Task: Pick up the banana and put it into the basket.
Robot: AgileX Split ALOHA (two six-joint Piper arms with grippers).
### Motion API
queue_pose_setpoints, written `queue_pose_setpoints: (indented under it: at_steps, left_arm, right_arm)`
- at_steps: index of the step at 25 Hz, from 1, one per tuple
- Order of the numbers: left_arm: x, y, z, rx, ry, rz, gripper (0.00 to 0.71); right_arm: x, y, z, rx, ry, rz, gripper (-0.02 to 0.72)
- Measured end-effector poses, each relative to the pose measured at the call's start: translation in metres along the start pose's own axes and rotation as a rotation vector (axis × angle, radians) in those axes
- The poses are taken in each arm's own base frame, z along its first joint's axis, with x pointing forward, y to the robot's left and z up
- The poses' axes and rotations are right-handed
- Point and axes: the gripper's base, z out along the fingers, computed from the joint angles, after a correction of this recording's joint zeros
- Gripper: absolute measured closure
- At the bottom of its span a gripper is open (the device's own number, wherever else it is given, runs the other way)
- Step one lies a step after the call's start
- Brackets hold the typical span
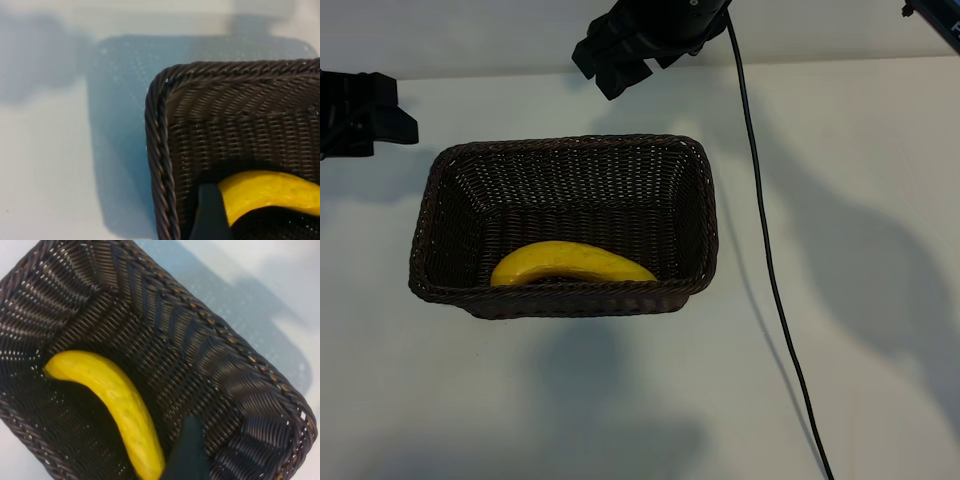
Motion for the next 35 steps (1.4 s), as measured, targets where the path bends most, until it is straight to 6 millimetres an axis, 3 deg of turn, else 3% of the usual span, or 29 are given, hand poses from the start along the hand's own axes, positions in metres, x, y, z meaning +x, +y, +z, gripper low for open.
queue_pose_setpoints:
  at_steps: [25, 35]
  left_arm:
    - [-0.001, 0.0, 0.0, 0.0, -0.01, 0.0, 0.164]
    - [-0.006, -0.01, 0.002, 0.127, -0.053, -0.043, 0.164]
  right_arm:
    - [0.0, 0.0, 0.0, -0.004, 0.0, 0.006, 0.128]
    - [0.002, -0.001, 0.02, -0.018, 0.039, 0.034, 0.13]
